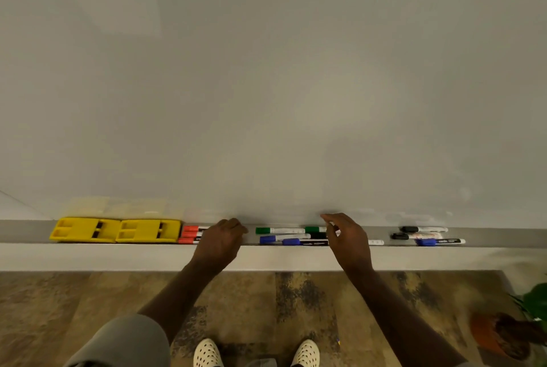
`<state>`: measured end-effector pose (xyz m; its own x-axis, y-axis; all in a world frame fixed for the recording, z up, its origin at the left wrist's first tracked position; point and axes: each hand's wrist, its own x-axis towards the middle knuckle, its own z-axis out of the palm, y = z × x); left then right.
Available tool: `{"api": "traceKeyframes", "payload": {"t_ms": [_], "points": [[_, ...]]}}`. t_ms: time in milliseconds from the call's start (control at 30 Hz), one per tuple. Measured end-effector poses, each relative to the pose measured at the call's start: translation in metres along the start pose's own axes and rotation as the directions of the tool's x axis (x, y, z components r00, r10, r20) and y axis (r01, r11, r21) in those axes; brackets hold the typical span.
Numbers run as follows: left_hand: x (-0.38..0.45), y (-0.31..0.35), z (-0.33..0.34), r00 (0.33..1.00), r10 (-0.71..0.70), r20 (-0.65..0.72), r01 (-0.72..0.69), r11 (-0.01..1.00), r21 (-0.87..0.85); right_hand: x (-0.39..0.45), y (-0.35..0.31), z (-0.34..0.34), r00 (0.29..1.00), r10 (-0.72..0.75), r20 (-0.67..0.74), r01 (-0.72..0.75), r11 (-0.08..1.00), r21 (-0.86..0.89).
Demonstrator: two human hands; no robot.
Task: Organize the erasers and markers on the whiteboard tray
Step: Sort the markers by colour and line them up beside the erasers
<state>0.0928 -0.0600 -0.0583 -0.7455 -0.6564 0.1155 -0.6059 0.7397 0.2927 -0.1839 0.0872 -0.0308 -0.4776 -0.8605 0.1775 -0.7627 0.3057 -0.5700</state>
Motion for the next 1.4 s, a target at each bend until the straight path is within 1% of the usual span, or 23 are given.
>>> {"api": "traceKeyframes", "payload": {"t_ms": [100, 167, 367, 500, 600, 667, 733, 800, 900, 967, 1067, 1267, 1333, 1400], "points": [[0.017, 0.032, 0.011, 0.994, 0.086, 0.068, -0.090, 0.994, 0.060, 0.004, 0.020, -0.017, 1.000, 0.008, -0.026, -0.008, 1.000, 0.009], [0.029, 0.049, 0.018, 0.988, 0.103, 0.111, -0.114, 0.988, 0.106, 0.004, 0.034, -0.027, 0.999, 0.020, -0.041, -0.019, 1.000, 0.009], [0.051, 0.077, 0.045, 0.980, 0.036, 0.194, -0.068, 0.985, 0.161, -0.003, 0.083, -0.053, 0.996, 0.072, -0.060, -0.073, 0.997, -0.014], [0.060, 0.094, 0.055, 0.973, 0.023, 0.229, -0.073, 0.974, 0.213, -0.009, 0.115, -0.071, 0.993, 0.107, -0.044, -0.111, 0.990, -0.084], [0.068, 0.108, 0.064, 0.975, 0.042, 0.220, -0.093, 0.970, 0.225, -0.010, 0.131, -0.079, 0.999, 0.015, 0.042, -0.006, 0.976, -0.216], [0.073, 0.120, 0.070, 0.977, 0.051, 0.208, -0.098, 0.970, 0.223, -0.008, 0.137, -0.080, 0.990, -0.063, 0.129, 0.099, 0.950, -0.296], [0.079, 0.133, 0.076, 0.978, 0.061, 0.201, -0.107, 0.968, 0.227, -0.005, 0.141, -0.079, 0.977, -0.103, 0.188, 0.163, 0.926, -0.341], [0.084, 0.145, 0.081, 0.979, 0.067, 0.192, -0.110, 0.968, 0.225, -0.002, 0.148, -0.078, 0.971, -0.079, 0.225, 0.162, 0.912, -0.377], [0.091, 0.160, 0.086, 0.979, 0.047, 0.199, -0.093, 0.969, 0.229, 0.000, 0.165, -0.082, 0.966, 0.010, 0.259, 0.103, 0.903, -0.418], [0.095, 0.169, 0.086, 0.973, 0.020, 0.228, -0.076, 0.968, 0.239, -0.001, 0.175, -0.086, 0.961, 0.058, 0.269, 0.065, 0.902, -0.426], [0.102, 0.184, 0.087, 0.958, 0.001, 0.286, -0.079, 0.962, 0.263, -0.001, 0.190, -0.097, 0.954, 0.082, 0.289, 0.044, 0.914, -0.403], [0.113, 0.200, 0.086, 0.950, -0.019, 0.312, -0.078, 0.952, 0.296, 0.014, 0.208, -0.110, 0.902, 0.024, 0.432, 0.179, 0.888, -0.424], [0.112, 0.200, 0.088, 0.952, -0.015, 0.305, -0.079, 0.952, 0.295, 0.019, 0.211, -0.112, 0.881, -0.011, 0.473, 0.247, 0.863, -0.441], [0.110, 0.200, 0.089, 0.954, -0.023, 0.299, -0.069, 0.954, 0.293, 0.022, 0.213, -0.113, 0.865, -0.024, 0.501, 0.278, 0.854, -0.440]]}}
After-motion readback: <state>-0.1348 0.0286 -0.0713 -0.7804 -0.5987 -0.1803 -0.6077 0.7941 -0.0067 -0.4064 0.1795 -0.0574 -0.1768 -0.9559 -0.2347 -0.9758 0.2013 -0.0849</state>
